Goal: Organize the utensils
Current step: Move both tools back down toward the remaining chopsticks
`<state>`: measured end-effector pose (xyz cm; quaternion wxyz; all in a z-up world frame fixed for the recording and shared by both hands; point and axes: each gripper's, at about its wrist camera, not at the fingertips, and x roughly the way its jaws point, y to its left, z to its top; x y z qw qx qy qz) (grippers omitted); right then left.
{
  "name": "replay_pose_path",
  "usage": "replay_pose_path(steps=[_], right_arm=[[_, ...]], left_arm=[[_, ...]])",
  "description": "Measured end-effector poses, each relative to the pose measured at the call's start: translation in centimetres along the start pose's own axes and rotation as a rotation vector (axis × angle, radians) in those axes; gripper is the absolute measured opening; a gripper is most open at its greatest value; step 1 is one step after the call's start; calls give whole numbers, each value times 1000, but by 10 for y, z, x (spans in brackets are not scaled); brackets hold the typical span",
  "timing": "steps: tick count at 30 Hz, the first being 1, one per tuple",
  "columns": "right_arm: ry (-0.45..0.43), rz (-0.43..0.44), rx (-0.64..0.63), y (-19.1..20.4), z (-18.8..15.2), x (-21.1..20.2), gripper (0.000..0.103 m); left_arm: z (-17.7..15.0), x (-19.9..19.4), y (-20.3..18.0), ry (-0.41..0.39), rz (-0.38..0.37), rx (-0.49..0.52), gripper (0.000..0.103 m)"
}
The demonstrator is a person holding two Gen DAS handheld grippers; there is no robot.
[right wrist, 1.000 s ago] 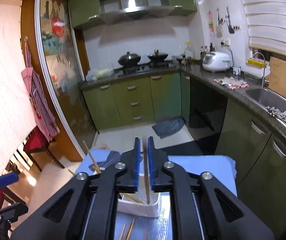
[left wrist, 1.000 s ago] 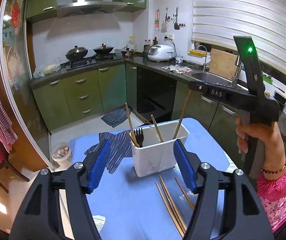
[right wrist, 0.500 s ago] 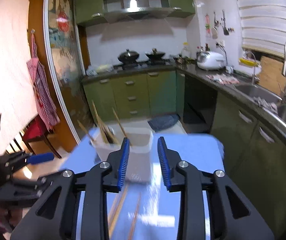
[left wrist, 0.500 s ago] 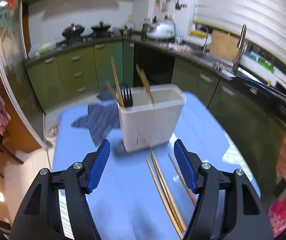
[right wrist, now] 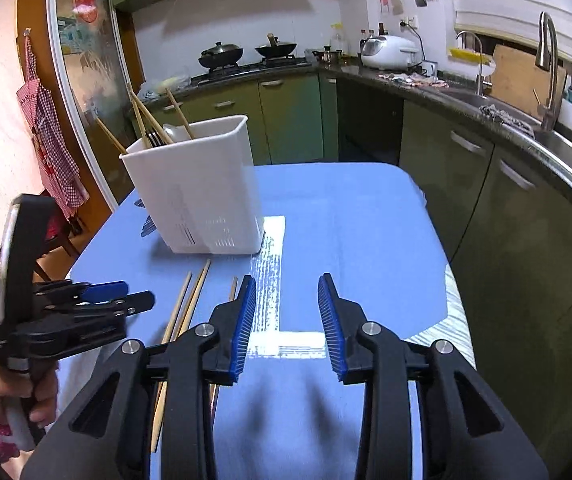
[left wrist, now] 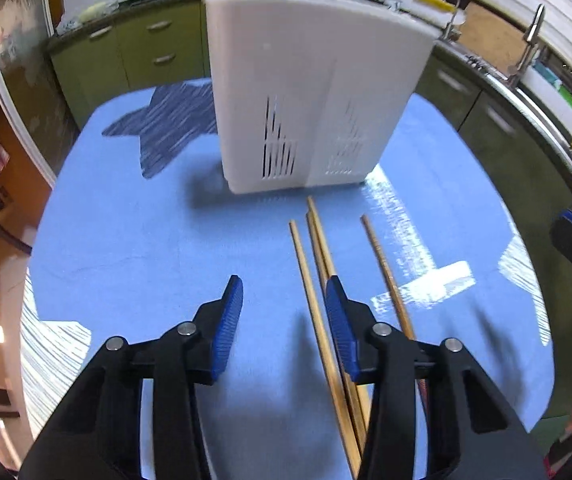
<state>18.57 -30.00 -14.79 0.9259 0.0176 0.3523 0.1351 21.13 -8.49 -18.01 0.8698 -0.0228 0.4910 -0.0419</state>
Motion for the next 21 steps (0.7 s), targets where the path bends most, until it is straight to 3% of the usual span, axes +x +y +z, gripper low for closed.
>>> replay_pose_path(steps=[6, 21], right_arm=[[6, 17, 7, 2, 9, 3, 33], [31, 37, 26, 0, 10, 15, 33]], left_arm=[[3, 27, 6, 51, 35, -28, 27], [8, 42, -1, 73, 68, -12, 25]])
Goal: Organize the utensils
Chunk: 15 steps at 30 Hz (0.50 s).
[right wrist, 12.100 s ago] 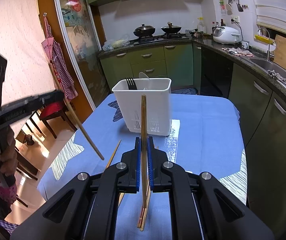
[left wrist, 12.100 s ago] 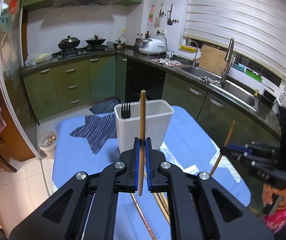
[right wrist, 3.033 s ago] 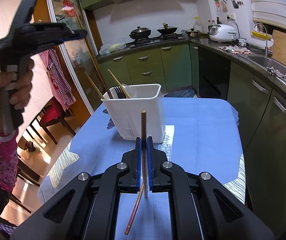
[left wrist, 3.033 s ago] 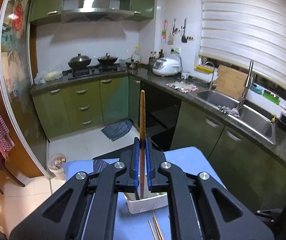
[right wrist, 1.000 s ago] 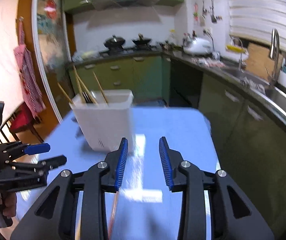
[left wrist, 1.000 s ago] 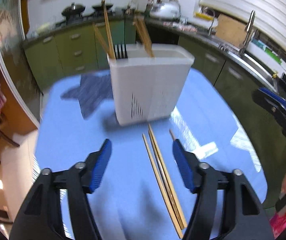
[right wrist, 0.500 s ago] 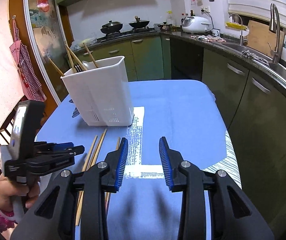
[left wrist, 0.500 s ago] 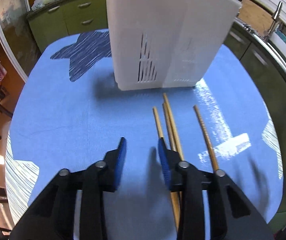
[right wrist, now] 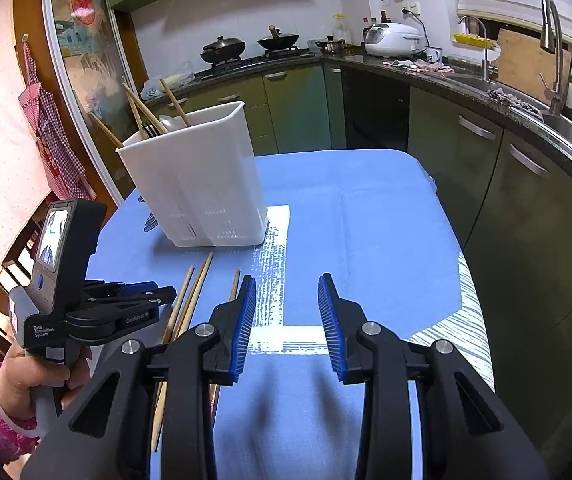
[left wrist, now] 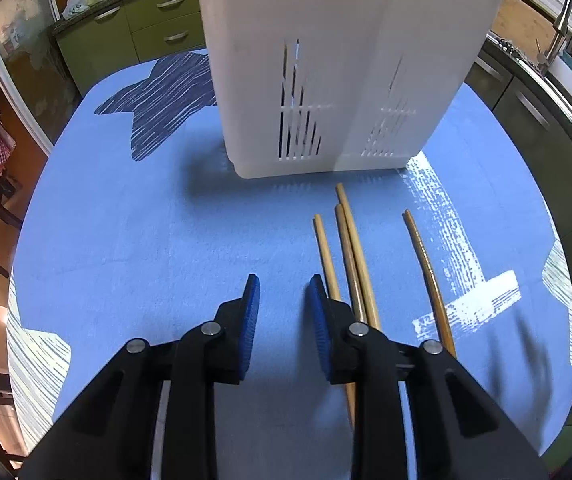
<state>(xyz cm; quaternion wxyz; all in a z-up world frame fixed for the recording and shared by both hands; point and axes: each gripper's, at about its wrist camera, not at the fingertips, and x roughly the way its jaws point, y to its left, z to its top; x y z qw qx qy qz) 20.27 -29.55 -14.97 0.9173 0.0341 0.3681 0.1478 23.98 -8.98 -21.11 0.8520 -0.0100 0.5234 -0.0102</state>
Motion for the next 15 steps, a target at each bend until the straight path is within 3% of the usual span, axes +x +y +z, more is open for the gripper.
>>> replay_pose_path(steps=[12, 15], right_arm=[[5, 10, 3, 1, 0, -1, 33], [7, 12, 5, 1, 0, -1, 33]], left_arm=[[-3, -1, -6, -17, 33, 30, 24], [-2, -2, -7, -16, 31, 36, 14]])
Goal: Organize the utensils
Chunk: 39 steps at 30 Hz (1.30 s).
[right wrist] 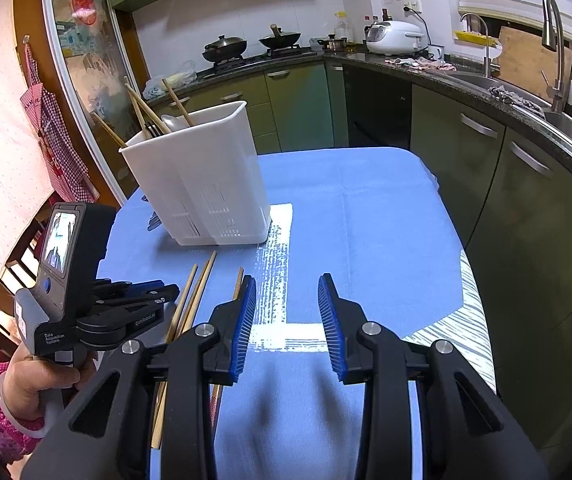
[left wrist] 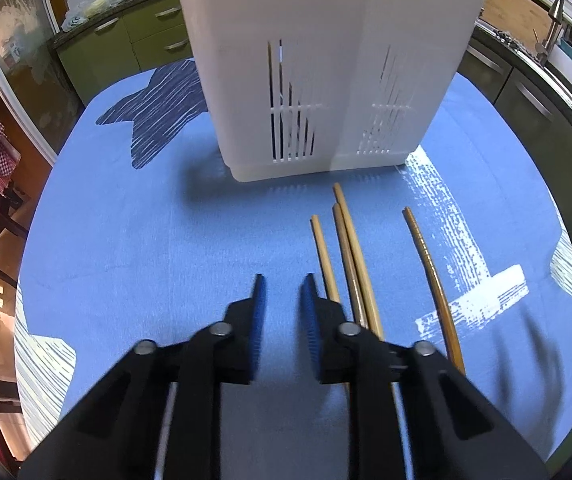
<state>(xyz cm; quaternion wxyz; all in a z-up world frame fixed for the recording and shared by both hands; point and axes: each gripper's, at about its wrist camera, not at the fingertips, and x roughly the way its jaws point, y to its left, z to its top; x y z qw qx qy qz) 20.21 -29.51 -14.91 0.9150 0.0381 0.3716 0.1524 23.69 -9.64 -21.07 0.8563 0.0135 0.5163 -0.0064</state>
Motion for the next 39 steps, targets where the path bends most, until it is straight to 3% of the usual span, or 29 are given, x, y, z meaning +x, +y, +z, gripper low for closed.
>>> replay_pose_path(steps=[8, 13, 26, 39], right_arm=[[11, 4, -7, 2, -1, 2, 33], [15, 3, -6, -1, -1, 3, 33], [29, 4, -20, 3, 0, 7, 33], [38, 11, -16, 1, -1, 10, 33]], left_arm=[[1, 1, -1, -2, 5, 15, 14], [1, 0, 4, 11, -40, -5, 0], [2, 0, 16, 41, -118, -39, 0], [3, 0, 11, 73, -120, -28, 2]])
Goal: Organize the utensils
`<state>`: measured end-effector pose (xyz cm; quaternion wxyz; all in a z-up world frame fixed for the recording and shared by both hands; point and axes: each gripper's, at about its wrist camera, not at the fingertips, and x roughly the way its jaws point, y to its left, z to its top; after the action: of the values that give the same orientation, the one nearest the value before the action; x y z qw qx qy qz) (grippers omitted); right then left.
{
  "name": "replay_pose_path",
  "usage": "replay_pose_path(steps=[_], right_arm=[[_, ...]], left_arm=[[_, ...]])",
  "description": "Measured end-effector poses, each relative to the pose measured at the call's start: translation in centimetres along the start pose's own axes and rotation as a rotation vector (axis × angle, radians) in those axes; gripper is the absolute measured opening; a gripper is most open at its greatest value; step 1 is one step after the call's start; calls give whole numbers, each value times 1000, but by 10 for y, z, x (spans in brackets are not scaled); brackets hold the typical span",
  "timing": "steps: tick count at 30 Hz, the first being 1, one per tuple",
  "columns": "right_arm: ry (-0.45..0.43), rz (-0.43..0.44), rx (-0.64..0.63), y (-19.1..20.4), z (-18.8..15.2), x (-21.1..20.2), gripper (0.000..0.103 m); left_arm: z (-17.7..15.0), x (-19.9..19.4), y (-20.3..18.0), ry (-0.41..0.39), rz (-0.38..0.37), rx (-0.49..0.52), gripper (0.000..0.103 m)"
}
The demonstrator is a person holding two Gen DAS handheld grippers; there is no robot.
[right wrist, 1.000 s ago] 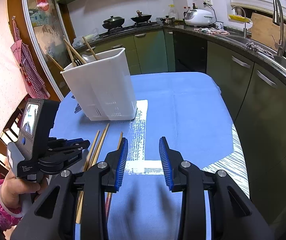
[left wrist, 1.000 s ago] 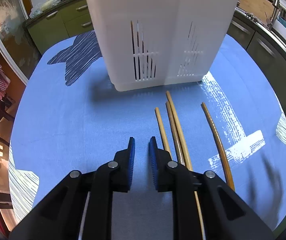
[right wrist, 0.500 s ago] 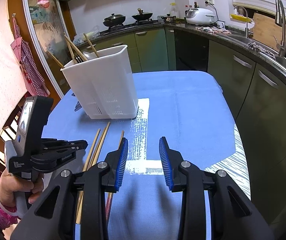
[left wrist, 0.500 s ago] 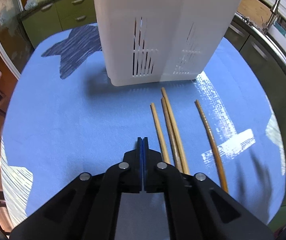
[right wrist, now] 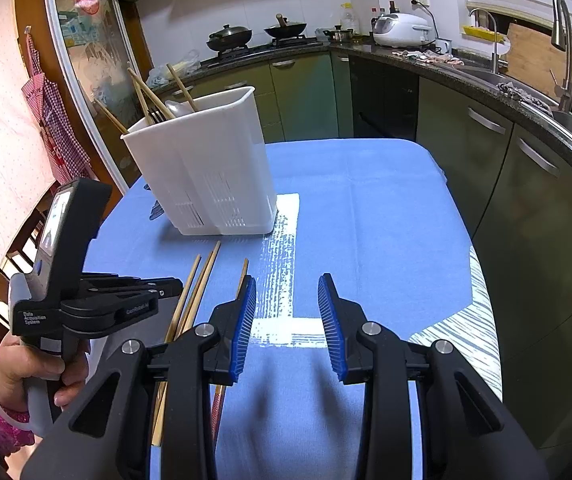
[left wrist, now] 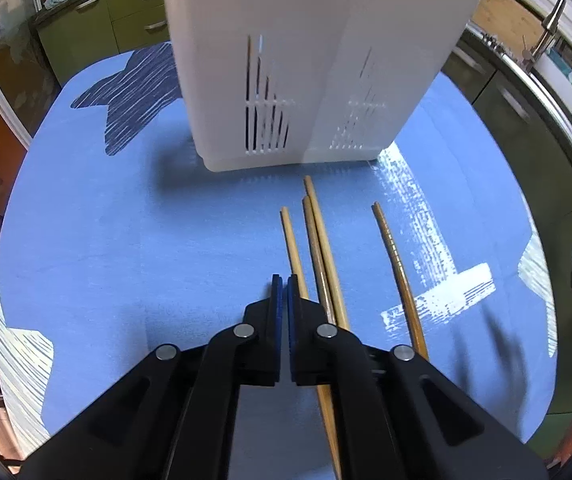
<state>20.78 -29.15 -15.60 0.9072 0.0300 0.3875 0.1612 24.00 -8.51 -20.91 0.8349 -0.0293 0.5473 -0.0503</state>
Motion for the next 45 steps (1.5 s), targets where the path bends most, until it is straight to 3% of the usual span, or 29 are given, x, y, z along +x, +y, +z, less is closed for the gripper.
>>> replay_pose_path(steps=[5, 9, 12, 23, 26, 33, 37, 41, 45], right_arm=[[2, 5, 4, -3, 0, -1, 33], [4, 9, 5, -3, -1, 0, 33], [5, 10, 9, -5, -1, 1, 33], [8, 16, 14, -7, -1, 3, 33], [4, 15, 15, -7, -1, 2, 40], [8, 24, 10, -4, -1, 5, 40], [11, 20, 5, -3, -1, 5, 40], [14, 15, 7, -5, -1, 6, 40], [21, 10, 1, -4, -1, 8, 40]], left_arm=[[3, 4, -7, 19, 27, 8, 4], [10, 4, -6, 46, -17, -30, 16], [12, -2, -5, 21, -16, -44, 26], [6, 3, -18, 36, -2, 17, 25], [5, 4, -17, 50, 8, 23, 20], [6, 5, -18, 63, 20, 36, 20], [8, 11, -32, 44, 65, 63, 8], [5, 11, -36, 26, 54, 67, 6], [-1, -3, -35, -58, 73, 74, 6]])
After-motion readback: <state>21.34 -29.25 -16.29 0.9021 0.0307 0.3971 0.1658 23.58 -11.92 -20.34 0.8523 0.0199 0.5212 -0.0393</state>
